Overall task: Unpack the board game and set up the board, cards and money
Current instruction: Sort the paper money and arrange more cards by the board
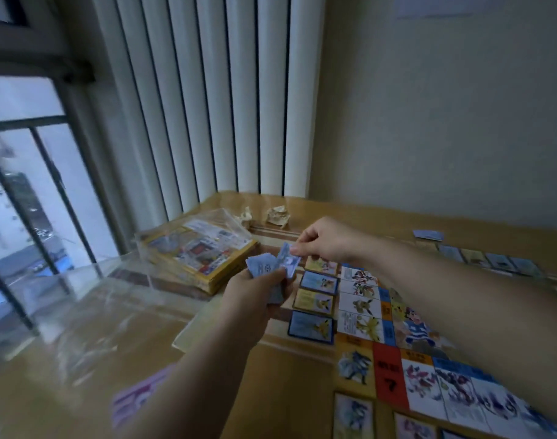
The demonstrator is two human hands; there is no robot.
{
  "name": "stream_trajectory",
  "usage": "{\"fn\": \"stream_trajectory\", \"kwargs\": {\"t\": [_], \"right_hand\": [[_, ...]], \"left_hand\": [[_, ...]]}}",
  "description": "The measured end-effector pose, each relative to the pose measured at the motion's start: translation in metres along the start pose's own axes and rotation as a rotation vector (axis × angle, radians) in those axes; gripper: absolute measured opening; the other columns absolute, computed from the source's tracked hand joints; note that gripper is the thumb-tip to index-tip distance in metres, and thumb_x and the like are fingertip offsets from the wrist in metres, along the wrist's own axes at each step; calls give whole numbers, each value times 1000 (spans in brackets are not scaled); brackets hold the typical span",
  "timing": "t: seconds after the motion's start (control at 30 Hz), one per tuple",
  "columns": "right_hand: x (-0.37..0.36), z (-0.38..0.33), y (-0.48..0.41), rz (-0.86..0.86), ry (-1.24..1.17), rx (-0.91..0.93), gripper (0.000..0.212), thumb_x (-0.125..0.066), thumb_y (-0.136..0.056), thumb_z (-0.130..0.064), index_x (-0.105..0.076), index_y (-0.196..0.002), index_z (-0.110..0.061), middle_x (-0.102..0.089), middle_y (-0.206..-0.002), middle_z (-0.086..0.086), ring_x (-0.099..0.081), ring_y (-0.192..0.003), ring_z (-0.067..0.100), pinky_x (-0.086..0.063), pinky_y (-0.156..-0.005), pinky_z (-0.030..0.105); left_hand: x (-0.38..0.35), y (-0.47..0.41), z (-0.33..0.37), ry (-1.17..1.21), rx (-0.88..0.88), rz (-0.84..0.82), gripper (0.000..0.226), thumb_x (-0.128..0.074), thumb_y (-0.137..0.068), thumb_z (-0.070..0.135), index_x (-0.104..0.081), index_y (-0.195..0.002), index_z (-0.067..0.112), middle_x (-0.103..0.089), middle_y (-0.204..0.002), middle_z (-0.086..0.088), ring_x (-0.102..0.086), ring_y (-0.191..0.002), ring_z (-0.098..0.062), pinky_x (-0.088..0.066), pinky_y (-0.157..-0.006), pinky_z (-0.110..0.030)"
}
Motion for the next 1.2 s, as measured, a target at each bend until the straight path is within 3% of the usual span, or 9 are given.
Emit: {"fn": "stream_trajectory", "kwargs": {"t": [0.13,0.23,0.33,0.47,0.6,0.77,0.9,1.03,1.2], "right_hand": [[-25,0,-31,87,-17,-42,25,-61,-92,-27,-70,-102,-7,-57,-77,-2,-47,-66,8,-33,-52,21],[-45,7,-52,133,22,-51,17,-62,-92,-25,-69,-91,-10,-60,-84,-1,-52,-79,14,-34,-53,22],[-65,14,-68,187,161,-53,12,-65,-88,-28,-67,-81,-18,-69,-91,0,-60,-84,18,-45,-68,29],[-81,19,-69,329,455,-29,18,-67,-85,-40,-65,-96,-26,-66,-104,-3,-59,-99,21,-45,-86,35],[-77,6,-53,415,274,98,13,-66,-85,-35,-64,-90,-23,-62,-89,-7,-59,-87,16,-45,-71,29],[-84,-59,4,7,-252,270,18,-59,-90,-35,-66,-96,-20,-68,-86,-1,-57,-66,3,-45,-64,21],[-114,-93,52,-306,-226,309,25,-62,-89,-28,-57,-114,-25,-66,-94,-4,-56,-71,1,-43,-58,11],[-143,-98,68,-256,-137,318,28,-65,-88,-21,-59,-115,-29,-57,-74,-8,-53,-65,5,-41,-62,20],[-162,-87,68,-173,-2,298,20,-63,-88,-20,-66,-108,-24,-52,-71,-11,-46,-61,1,-34,-53,15]], "left_hand": [[40,10,22,114,-17,71,5,-54,-90,-4,-57,-91,0,-61,-77,-12,-60,-64,-15,-54,-49,-21],[63,23,41,110,-48,83,17,-54,-91,1,-54,-108,2,-56,-86,-12,-57,-69,-15,-54,-51,-22],[74,32,53,17,-51,157,21,-57,-91,8,-53,-112,7,-55,-93,-11,-55,-74,-16,-51,-57,-24],[78,35,54,11,-47,192,15,-48,-93,4,-49,-108,7,-54,-86,-11,-52,-70,-17,-45,-58,-28],[80,44,55,-91,-76,160,12,-42,-95,3,-50,-102,8,-54,-85,-13,-55,-67,-18,-48,-57,-29],[109,71,64,-558,-190,33,14,-44,-98,10,-54,-107,12,-59,-93,-10,-65,-70,-13,-57,-66,-27],[144,89,63,-1083,-318,8,5,-58,-91,23,-58,-96,26,-66,-90,1,-66,-79,-10,-55,-73,-32],[163,98,52,-1155,-259,3,18,-69,-84,23,-57,-96,28,-70,-89,5,-67,-81,-13,-56,-76,-35],[171,93,39,-1279,-278,53,22,-73,-79,25,-55,-92,28,-62,-90,9,-58,-79,-9,-48,-67,-23]]}}
Point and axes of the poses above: each hand's wrist, its own y-axis away from the middle knuckle, its own x-axis out of the back of the hand, z = x × y, the point moved 1 cm from there along -y, towards the middle knuckle
